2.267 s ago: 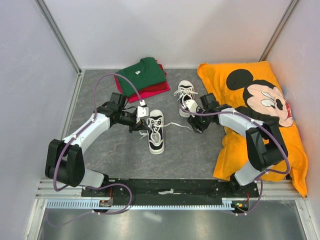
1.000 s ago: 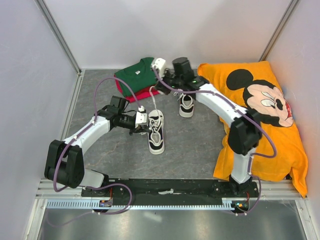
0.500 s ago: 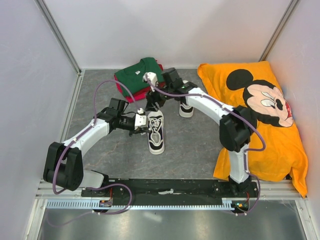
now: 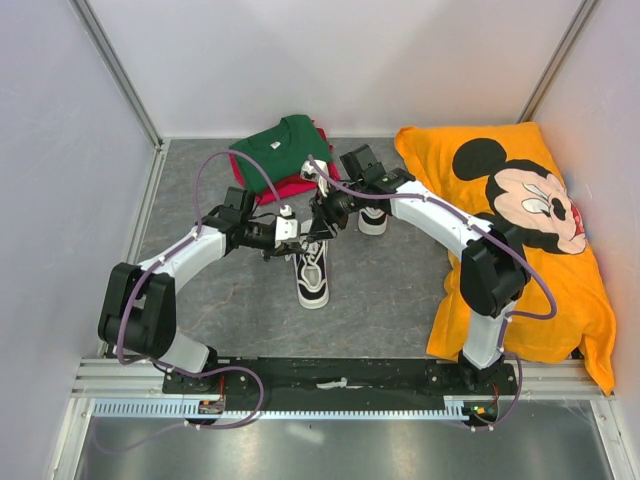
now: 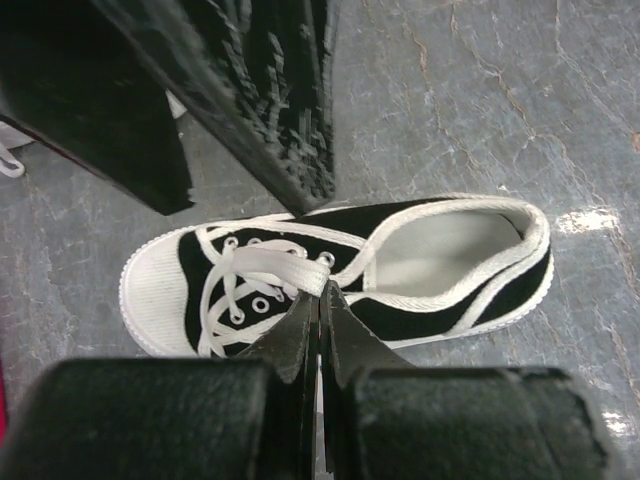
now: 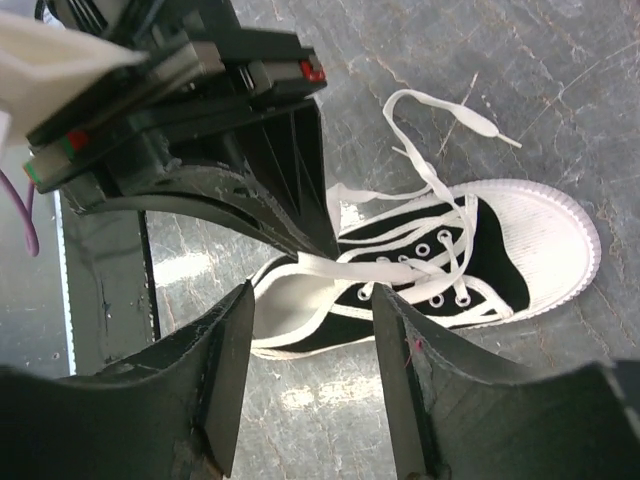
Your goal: Tie the shoes
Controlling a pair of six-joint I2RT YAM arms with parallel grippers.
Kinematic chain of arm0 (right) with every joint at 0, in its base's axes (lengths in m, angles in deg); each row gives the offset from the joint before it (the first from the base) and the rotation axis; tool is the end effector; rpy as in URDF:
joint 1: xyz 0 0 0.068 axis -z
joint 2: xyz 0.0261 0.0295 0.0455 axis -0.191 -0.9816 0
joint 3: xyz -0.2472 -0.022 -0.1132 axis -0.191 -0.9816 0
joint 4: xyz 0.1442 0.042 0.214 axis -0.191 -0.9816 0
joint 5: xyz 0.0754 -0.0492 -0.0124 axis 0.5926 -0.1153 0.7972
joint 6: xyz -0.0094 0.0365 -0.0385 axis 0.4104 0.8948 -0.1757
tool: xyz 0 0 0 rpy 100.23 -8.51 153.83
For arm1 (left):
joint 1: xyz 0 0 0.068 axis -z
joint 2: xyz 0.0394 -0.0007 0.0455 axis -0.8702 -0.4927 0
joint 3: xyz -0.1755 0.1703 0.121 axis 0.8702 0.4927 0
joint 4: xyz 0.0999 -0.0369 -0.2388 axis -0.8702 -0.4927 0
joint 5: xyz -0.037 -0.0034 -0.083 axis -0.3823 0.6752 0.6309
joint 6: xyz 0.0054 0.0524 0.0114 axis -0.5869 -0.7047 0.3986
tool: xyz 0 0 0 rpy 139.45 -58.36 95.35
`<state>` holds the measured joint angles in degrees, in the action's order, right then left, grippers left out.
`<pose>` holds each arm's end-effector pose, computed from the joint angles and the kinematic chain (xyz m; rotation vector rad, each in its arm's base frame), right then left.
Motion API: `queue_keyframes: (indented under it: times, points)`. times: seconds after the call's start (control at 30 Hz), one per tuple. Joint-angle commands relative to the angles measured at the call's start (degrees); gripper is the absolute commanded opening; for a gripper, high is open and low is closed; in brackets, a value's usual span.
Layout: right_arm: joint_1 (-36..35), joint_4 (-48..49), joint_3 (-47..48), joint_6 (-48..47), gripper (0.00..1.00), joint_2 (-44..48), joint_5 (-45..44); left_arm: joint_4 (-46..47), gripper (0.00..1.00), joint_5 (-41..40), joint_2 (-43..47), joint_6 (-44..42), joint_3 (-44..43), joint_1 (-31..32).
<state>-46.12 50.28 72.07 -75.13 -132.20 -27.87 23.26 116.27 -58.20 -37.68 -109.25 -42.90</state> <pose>0.3257 0.2599 0.2846 -1.2858 1.9740 1.1294 0.2673 -0.1160 0.2136 1.6264 1.3748 -0.8037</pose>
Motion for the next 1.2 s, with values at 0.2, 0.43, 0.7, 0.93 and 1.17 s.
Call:
queue_keyframes:
  times: [0.2, 0.43, 0.7, 0.93, 1.17]
  points:
    - [-1.10, 3.62, -0.70, -0.78, 0.53, -2.35, 1.90, 2.89, 0.02, 4.42, -1.63, 3.42, -4.24, -0.27]
    - [-1.62, 4.42, -0.61, -0.43, 0.42, -3.94, 2.60, 2.89, 0.02, 5.12, -2.94, 3.85, -5.47, -0.27]
    - [-1.89, 4.77, -2.45, -1.04, 0.00, -2.80, 0.23, 2.80, 0.11, 3.46, -2.77, 5.00, -5.38, -0.53]
    - [-1.89, 4.94, -3.07, -0.87, 0.00, -1.74, -1.26, -9.73, 0.44, -1.89, -2.76, -8.67, -7.39, -10.80]
    - [-1.89, 5.47, -2.63, 0.45, 0.00, -1.74, -1.62, -25.76, 0.48, -8.06, -12.43, -26.02, -14.34, -15.56]
